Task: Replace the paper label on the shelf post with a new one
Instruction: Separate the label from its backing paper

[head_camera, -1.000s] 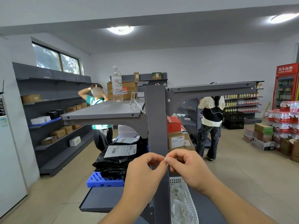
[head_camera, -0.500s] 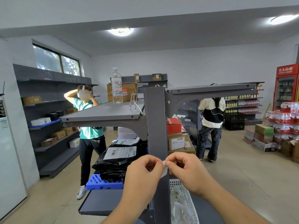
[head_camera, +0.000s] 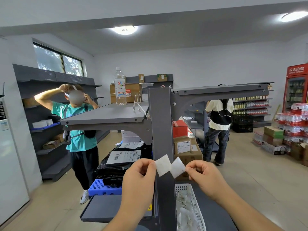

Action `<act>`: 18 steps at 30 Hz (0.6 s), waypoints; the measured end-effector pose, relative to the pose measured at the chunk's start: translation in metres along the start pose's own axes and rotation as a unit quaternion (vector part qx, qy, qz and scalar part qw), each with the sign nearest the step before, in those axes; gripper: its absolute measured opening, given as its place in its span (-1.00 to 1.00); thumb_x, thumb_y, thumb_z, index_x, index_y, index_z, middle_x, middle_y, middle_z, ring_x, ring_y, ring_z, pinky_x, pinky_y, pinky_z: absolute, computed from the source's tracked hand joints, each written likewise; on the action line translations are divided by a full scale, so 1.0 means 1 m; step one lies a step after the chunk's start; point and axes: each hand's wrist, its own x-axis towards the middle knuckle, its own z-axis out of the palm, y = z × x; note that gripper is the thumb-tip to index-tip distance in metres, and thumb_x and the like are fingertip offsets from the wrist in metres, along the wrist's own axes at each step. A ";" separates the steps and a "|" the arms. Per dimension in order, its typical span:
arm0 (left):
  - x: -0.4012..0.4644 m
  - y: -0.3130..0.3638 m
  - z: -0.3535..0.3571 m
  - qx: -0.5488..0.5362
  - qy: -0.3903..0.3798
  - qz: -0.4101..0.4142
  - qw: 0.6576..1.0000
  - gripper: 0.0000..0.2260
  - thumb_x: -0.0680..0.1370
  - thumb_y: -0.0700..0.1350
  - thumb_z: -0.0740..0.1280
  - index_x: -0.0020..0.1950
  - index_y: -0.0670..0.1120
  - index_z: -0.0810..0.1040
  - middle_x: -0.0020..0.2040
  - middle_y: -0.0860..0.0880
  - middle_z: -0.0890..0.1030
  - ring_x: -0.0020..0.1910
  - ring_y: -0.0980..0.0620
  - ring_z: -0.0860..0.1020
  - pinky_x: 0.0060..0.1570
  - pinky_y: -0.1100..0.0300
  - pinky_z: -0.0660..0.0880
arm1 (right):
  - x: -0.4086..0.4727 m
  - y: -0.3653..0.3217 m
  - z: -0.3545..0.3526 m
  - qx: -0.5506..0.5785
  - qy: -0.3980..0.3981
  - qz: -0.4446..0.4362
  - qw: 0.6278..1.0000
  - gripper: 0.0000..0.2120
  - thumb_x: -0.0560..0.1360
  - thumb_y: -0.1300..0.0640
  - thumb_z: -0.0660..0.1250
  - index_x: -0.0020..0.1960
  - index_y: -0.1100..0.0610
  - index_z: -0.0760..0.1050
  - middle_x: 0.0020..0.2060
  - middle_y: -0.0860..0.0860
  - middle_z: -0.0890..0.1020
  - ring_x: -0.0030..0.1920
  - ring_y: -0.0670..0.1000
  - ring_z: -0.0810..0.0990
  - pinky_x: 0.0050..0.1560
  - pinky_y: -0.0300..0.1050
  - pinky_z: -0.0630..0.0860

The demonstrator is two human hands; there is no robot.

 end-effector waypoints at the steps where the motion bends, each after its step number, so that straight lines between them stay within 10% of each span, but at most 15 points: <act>1: 0.001 -0.001 -0.001 -0.007 0.003 -0.001 1.000 -0.80 0.63 -0.14 0.36 -0.15 0.05 0.69 -0.26 0.05 0.71 -0.39 0.11 0.56 -0.35 0.29 0.54 | 0.003 0.007 -0.002 -0.005 0.010 0.012 1.000 -0.82 0.58 0.17 0.40 -0.17 0.02 0.69 -0.40 -0.06 0.67 -0.36 -0.17 0.57 -0.23 -0.25 0.54; 10: 0.004 -0.007 -0.013 -0.012 0.010 0.015 1.000 -0.75 0.63 -0.19 0.35 -0.21 0.03 0.67 -0.26 0.07 0.71 -0.38 0.23 0.53 -0.35 0.36 0.49 | 0.019 0.098 0.002 -0.184 0.016 0.188 0.965 -0.67 0.43 0.24 0.26 -0.46 0.07 0.27 -0.62 -0.05 0.37 -0.57 -0.06 0.27 -0.51 -0.19 0.23; 18: -0.001 -0.020 -0.023 0.001 0.015 0.001 1.000 -0.78 0.62 -0.17 0.34 -0.18 0.04 0.67 -0.23 0.04 0.71 -0.36 0.18 0.52 -0.37 0.35 0.47 | 0.020 0.146 0.031 -0.283 -0.085 0.197 0.935 -0.79 0.49 0.14 0.28 -0.15 0.20 0.66 -0.26 0.01 0.73 -0.21 0.02 0.68 -0.27 -0.08 0.54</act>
